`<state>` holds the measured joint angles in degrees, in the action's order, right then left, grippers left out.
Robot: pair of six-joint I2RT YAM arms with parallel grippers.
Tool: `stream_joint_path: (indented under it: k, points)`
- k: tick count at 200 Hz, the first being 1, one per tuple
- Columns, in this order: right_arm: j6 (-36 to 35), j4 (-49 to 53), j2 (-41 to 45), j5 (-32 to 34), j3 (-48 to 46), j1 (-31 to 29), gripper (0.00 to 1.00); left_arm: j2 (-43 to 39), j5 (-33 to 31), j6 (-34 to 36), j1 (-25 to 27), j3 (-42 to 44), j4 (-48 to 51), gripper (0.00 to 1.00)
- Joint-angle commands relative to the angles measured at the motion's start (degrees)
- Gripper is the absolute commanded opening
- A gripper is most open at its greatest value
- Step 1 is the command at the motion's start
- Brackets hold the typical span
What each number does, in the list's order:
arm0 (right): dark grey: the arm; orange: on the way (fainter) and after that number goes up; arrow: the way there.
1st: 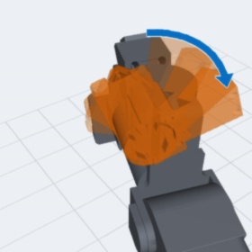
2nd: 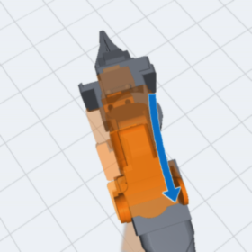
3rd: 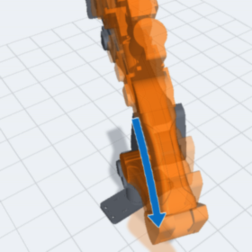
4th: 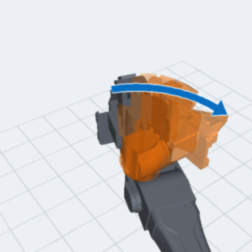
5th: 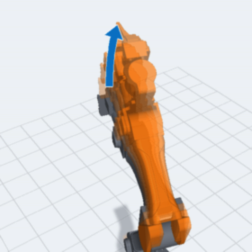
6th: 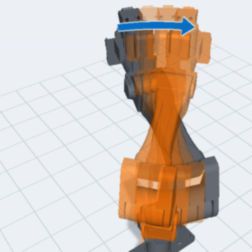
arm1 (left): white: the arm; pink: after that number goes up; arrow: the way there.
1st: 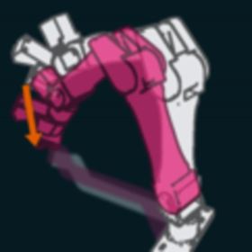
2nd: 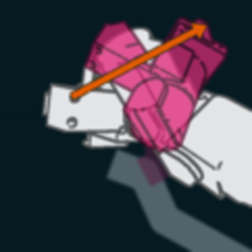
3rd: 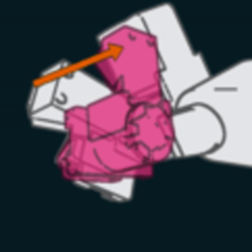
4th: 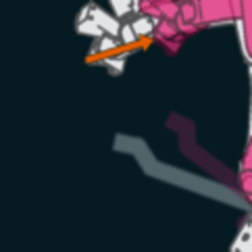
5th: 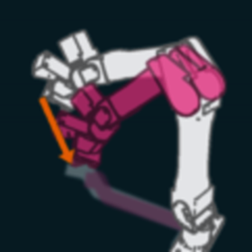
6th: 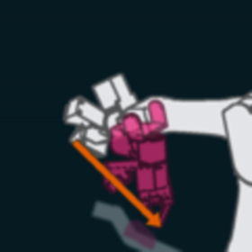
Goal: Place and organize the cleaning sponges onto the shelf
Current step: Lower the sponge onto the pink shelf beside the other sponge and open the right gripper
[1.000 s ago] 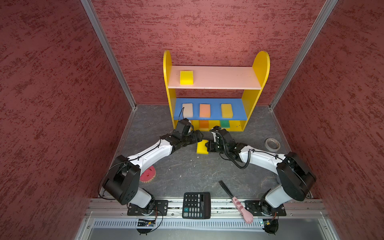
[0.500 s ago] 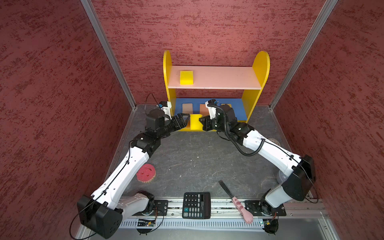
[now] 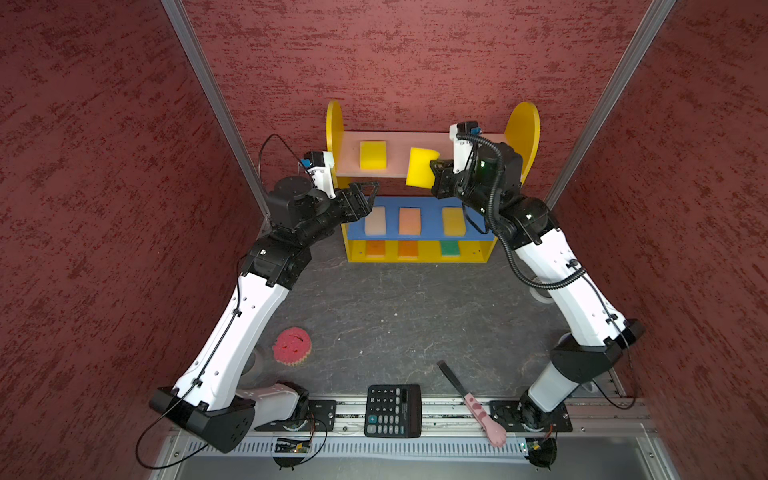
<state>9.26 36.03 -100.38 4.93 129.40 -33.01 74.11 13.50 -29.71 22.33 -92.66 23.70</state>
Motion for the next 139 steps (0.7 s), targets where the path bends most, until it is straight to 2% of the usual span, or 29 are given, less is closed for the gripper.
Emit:
stream_joint_path:
  k: [1, 33, 60, 90, 139]
  points:
    - [-2.93, 10.66, -7.10, 0.86, 10.50, 1.24, 0.00, 2.39, 1.45, 2.39, 1.77, -4.01, 2.33, 0.75]
    - [-2.75, 12.25, -12.70, -0.66, 18.23, 3.43, 0.00, 6.26, 0.61, 4.60, 4.80, -9.78, 4.04, 0.75]
    - [-1.01, 10.63, -14.50, -3.78, 18.42, 5.80, 0.00, 8.20, -1.41, 6.79, 7.09, -12.69, 4.46, 0.75]
    - [-0.66, 8.65, -15.99, -4.31, 18.39, 6.42, 0.00, 9.40, -3.51, 8.79, 8.85, -13.97, 4.55, 0.76]
    - [0.15, 6.40, -17.36, -5.77, 18.43, 8.22, 0.00, 13.35, -2.87, 8.71, 9.44, -17.18, 4.81, 0.75]
